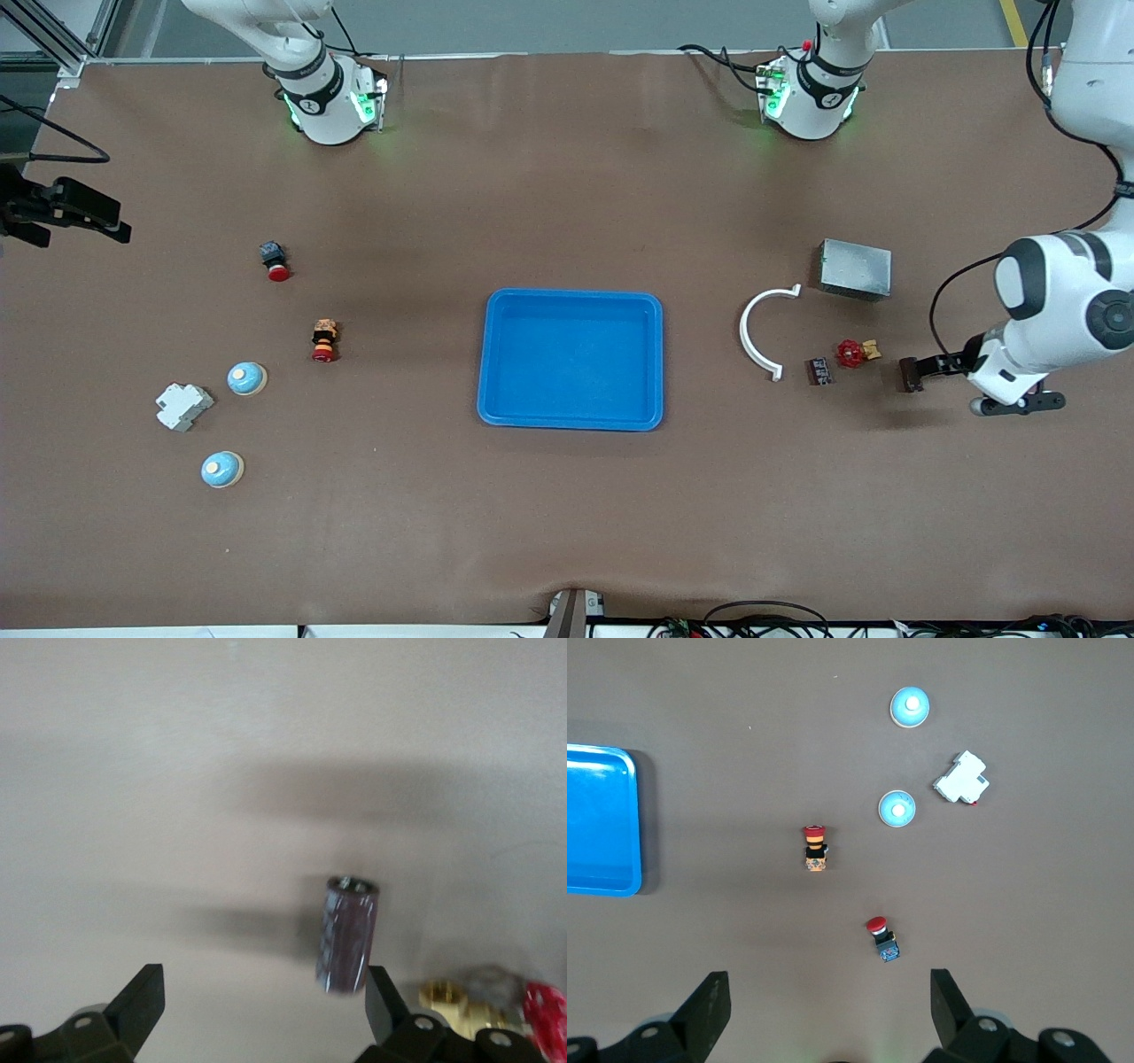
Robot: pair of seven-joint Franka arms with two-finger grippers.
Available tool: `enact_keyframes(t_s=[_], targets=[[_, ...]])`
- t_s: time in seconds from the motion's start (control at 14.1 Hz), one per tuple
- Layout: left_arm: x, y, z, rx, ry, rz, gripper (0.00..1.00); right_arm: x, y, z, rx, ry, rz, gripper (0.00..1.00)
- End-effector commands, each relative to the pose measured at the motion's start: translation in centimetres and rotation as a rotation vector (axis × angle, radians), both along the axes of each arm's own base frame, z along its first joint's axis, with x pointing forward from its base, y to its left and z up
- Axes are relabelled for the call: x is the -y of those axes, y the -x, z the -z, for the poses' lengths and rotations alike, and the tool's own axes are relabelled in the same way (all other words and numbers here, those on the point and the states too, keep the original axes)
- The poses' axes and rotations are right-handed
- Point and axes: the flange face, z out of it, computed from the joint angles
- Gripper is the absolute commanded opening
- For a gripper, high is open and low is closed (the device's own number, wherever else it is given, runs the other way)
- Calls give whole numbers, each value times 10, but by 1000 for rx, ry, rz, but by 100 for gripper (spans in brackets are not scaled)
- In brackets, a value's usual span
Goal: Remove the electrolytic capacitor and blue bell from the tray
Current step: 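Lower the capacitor beside the red valve and open the left gripper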
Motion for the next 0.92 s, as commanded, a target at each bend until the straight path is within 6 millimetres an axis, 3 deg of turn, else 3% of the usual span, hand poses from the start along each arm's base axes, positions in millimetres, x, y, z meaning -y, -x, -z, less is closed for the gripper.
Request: enact_keyframes(t_s=[0.0,0.07,0.28,0.57,0.78,0.85], targets=[[1,-3,-65,-40,-4,-34,100,-1,3,-7,14,-8,13,100],[0,-10,-93,-72,13,-54,100,-1,3,-7,14,-8,12,100],[2,-17,-149,-113,37,-78,100,2,3,-7,16,-6,10,100],[12,-1,-262,-58,87,-88,100,2,3,-7,18,-2,12,100],[40,17,-330,48,122,-58,100,6,2,-7,21,2,15,100],[60,22,-346,68,112,-32,100,7,2,-7,20,5,15,100]])
